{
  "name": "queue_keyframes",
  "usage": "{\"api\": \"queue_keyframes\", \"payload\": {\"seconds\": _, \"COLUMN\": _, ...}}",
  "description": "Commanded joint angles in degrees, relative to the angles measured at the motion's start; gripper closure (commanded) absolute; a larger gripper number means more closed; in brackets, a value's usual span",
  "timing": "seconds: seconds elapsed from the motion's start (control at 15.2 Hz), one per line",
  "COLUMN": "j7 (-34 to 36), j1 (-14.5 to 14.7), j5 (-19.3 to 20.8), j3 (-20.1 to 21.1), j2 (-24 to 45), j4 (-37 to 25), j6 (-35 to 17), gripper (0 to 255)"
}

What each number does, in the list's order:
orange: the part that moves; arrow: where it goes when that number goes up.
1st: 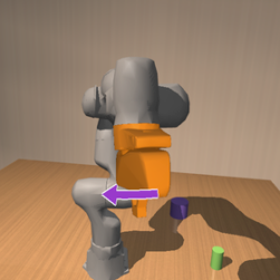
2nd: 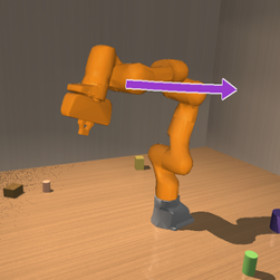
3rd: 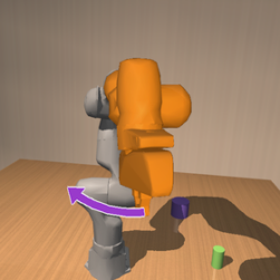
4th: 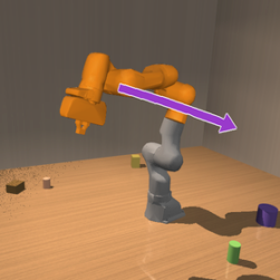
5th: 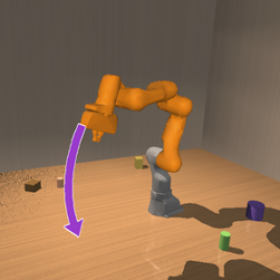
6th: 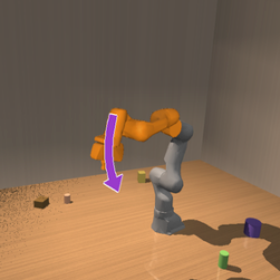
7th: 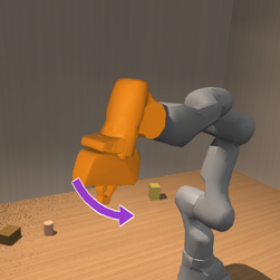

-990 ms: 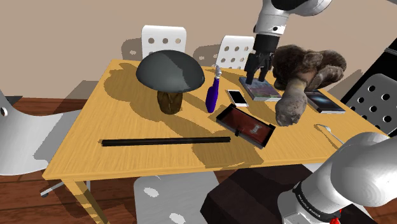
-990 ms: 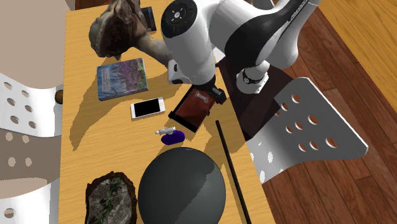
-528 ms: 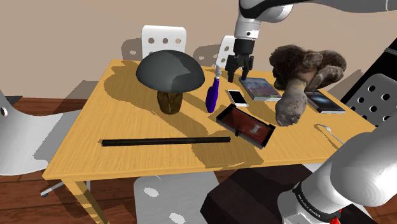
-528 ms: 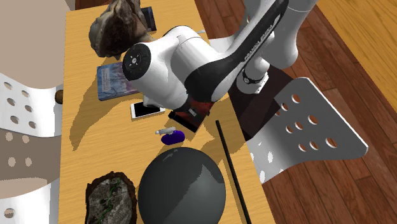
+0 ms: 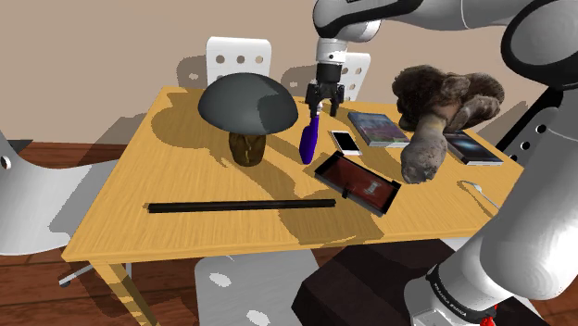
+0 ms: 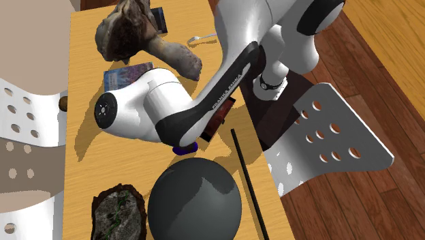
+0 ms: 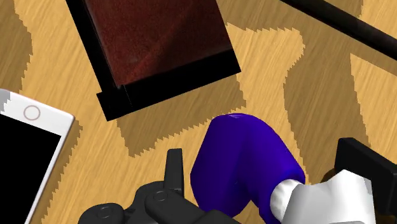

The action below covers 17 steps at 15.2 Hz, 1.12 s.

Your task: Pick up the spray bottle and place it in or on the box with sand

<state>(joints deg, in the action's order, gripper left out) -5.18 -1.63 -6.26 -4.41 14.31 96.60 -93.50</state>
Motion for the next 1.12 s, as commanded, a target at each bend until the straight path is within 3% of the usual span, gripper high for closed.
{"api": "queue_keyframes", "payload": {"seconds": 0.0, "j7": 0.3, "j1": -0.33, "j5": -0.43, "j3": -0.08, "j2": 5.99, "j4": -6.47, "j6": 1.18, "gripper": 0}}
{"api": "queue_keyframes", "payload": {"seconds": 0.4, "j7": 1.51, "j1": -1.76, "j5": -1.48, "j3": -0.13, "j2": 22.82, "j4": -27.28, "j6": 7.12, "gripper": 0}}
{"api": "queue_keyframes", "payload": {"seconds": 0.86, "j7": 1.21, "j1": -1.23, "j5": -1.48, "j3": -0.01, "j2": 20.92, "j4": -19.05, "j6": 0.8, "gripper": 0}}
{"api": "queue_keyframes", "payload": {"seconds": 1.06, "j7": 1.21, "j1": -1.23, "j5": -1.46, "j3": 0.05, "j2": 20.81, "j4": -18.45, "j6": 0.3, "gripper": 0}}
